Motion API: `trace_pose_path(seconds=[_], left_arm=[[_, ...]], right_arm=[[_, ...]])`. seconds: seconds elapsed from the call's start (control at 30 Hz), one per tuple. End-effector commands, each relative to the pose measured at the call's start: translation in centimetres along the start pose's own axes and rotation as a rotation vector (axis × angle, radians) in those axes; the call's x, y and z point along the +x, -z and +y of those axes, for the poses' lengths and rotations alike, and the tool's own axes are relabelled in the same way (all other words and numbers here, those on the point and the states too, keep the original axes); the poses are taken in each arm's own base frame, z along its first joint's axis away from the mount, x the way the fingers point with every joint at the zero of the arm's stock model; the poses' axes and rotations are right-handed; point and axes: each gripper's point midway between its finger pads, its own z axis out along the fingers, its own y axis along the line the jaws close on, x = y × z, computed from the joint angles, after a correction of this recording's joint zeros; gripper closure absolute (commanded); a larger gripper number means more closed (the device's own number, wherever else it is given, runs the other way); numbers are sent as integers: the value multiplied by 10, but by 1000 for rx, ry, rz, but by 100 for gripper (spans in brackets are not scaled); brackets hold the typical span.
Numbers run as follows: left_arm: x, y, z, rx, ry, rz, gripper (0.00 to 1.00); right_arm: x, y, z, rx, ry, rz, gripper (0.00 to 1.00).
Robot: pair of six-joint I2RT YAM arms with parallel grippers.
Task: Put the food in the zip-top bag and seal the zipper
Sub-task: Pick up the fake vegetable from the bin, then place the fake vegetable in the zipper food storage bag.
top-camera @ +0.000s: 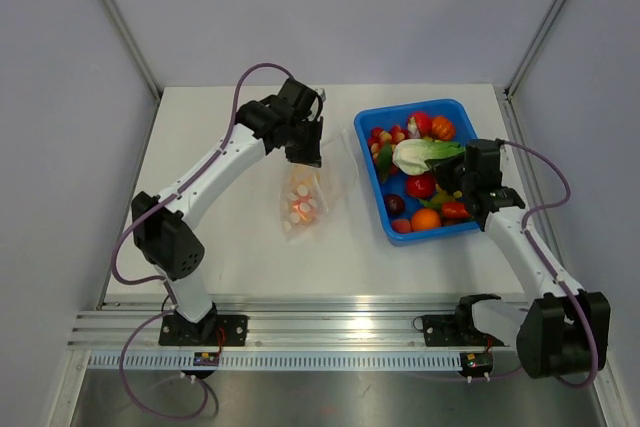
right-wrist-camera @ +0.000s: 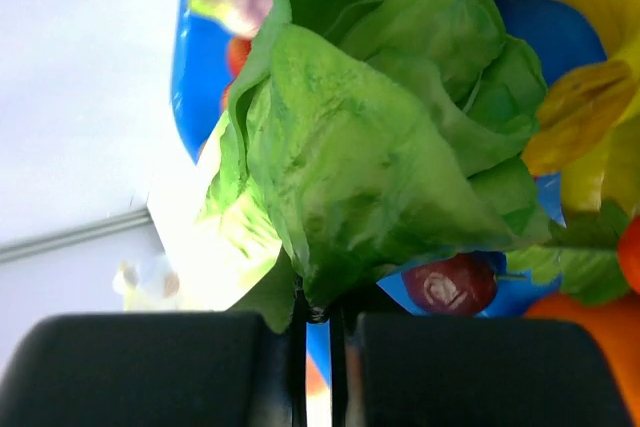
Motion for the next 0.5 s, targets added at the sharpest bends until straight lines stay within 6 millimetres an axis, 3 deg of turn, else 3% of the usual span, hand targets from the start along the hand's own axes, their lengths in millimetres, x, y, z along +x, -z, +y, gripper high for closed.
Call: trace_pose_path(seconds=[0.0,0.13,0.23,0.3,0.4,0.47], left_arm=[[-22,6,-22,76,-2,-58,100],[-22,2,-26,86,-4,-47,100],[-23,2,-26,85,-6,-51,100],[-23,2,-25,79,-4,-52,100],[-23,2,-25,76,-4,-50,100],[-21,2,-24,73,-5,-47,100]], right_arm=[[5,28,11,-90,67,24,100],[-2,62,39,-206,120,0,100],[5,78,63,-263,190,28,100],[24,89,84,-318,270,70,100],[46,92,101,-327,357,76,100],[71,89,107,-331,424,104,100]])
